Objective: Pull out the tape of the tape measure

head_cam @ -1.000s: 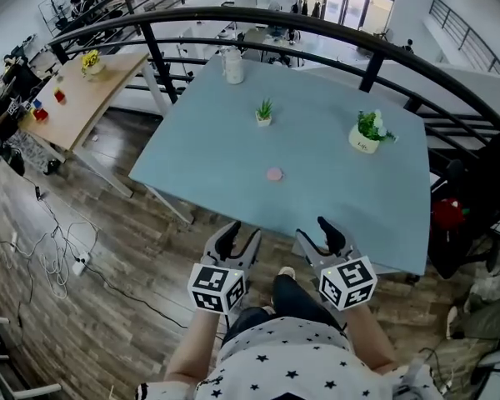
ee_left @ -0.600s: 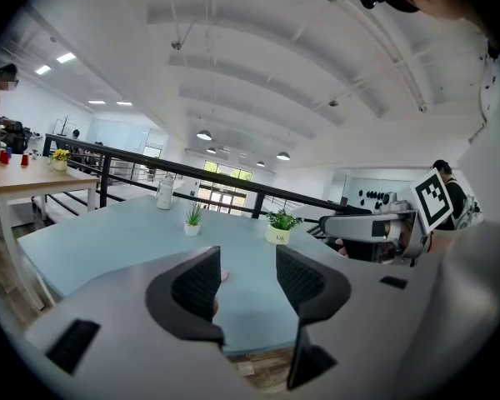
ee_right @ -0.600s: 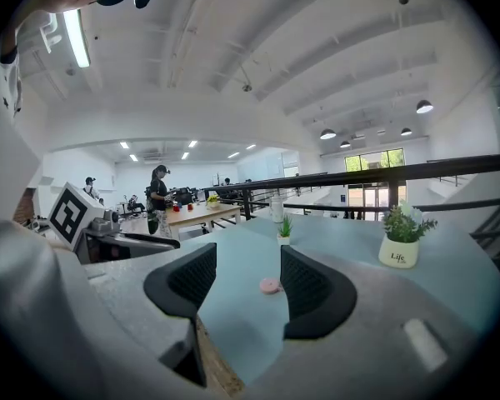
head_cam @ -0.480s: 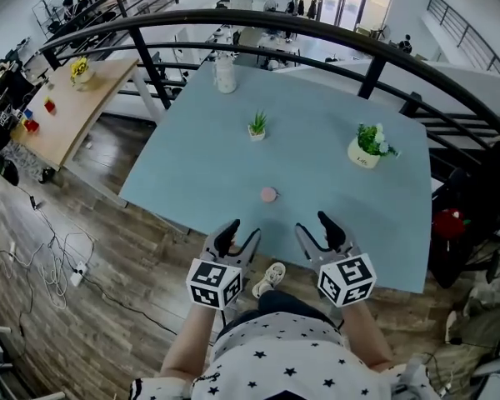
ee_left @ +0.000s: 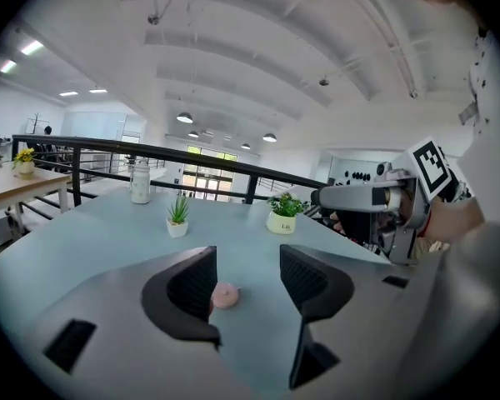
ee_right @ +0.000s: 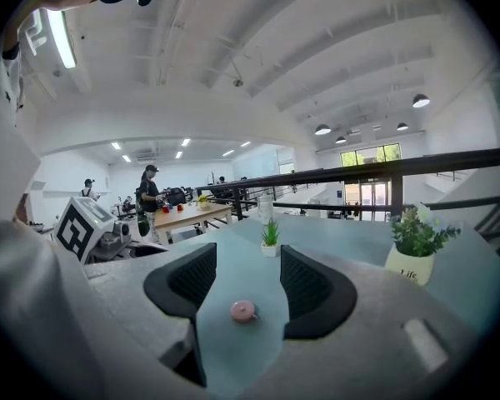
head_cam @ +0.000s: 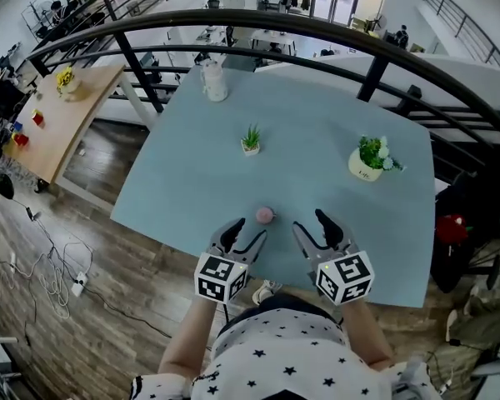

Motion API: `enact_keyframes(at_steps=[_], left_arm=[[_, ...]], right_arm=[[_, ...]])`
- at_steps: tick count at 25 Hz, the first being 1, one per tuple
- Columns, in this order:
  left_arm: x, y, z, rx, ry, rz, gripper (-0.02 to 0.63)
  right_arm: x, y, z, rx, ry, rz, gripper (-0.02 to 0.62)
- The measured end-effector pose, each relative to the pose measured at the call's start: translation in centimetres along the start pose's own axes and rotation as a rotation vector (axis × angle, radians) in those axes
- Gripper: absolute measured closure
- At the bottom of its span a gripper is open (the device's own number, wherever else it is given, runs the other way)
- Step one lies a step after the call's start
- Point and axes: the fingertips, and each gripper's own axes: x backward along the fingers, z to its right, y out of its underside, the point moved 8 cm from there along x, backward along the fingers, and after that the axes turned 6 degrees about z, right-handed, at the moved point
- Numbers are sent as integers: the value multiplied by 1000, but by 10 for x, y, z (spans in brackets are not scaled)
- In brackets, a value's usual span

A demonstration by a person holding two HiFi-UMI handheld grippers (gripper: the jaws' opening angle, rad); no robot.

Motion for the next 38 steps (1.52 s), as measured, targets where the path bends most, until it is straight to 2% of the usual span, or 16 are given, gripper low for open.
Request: enact_keyframes(at_steps=[15, 25, 32, 38], left_arm=[[-73, 42, -37, -77, 88, -246, 368], [-109, 67, -44, -166, 131, -384, 359], [-121, 78, -47, -207, 146, -450, 359], [-125, 82, -48, -260, 139, -472, 359]], right_arm=[[-42, 21, 42, -60, 28, -67, 373], [-55, 34, 53, -79, 22, -117, 373], [-59, 37, 56, -85, 19, -126, 373], [-61, 39, 57, -86, 26, -127, 373]])
